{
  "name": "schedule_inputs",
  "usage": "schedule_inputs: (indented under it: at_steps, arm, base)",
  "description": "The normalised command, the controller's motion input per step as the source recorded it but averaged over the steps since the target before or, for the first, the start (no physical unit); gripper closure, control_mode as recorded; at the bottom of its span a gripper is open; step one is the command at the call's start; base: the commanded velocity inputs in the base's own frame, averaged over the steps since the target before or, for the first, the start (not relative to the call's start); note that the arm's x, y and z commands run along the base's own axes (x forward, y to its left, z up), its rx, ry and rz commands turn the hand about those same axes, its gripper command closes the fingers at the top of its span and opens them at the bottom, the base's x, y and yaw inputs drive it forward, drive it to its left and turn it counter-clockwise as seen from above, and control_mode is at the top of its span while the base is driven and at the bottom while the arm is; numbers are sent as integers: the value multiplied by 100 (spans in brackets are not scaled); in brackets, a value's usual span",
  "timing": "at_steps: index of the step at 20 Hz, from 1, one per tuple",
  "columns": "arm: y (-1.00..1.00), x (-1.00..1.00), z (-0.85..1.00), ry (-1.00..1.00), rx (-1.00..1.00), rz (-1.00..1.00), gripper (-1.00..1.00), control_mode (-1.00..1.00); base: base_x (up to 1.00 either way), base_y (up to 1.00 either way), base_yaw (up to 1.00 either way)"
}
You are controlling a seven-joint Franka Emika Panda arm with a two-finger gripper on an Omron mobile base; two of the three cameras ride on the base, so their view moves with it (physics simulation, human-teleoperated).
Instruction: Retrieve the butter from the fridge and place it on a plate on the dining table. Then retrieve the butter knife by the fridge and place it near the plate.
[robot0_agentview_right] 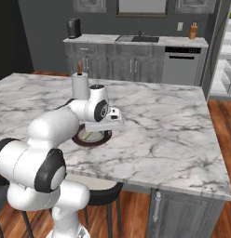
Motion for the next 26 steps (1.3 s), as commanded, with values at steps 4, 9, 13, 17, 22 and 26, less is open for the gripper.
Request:
schedule_inputs:
  at_steps: [4,9,13,17,22,26]
  arm:
    - [-8,74,-45,0,0,-14,100,-100]
    - [-9,63,-50,0,1,-9,100,-100]
    - [-5,36,-49,0,1,-5,100,-100]
    - [-2,33,-41,0,0,-3,100,-100]
    - [-2,25,-30,0,1,-3,100,-100]
    - [-13,8,-13,0,3,-2,100,-100]
  base:
    - [0,0,0]
    - [0,0,0]
    - [0,0,0]
    - [0,0,0]
    - [0,0,0]
    - [0,0,0]
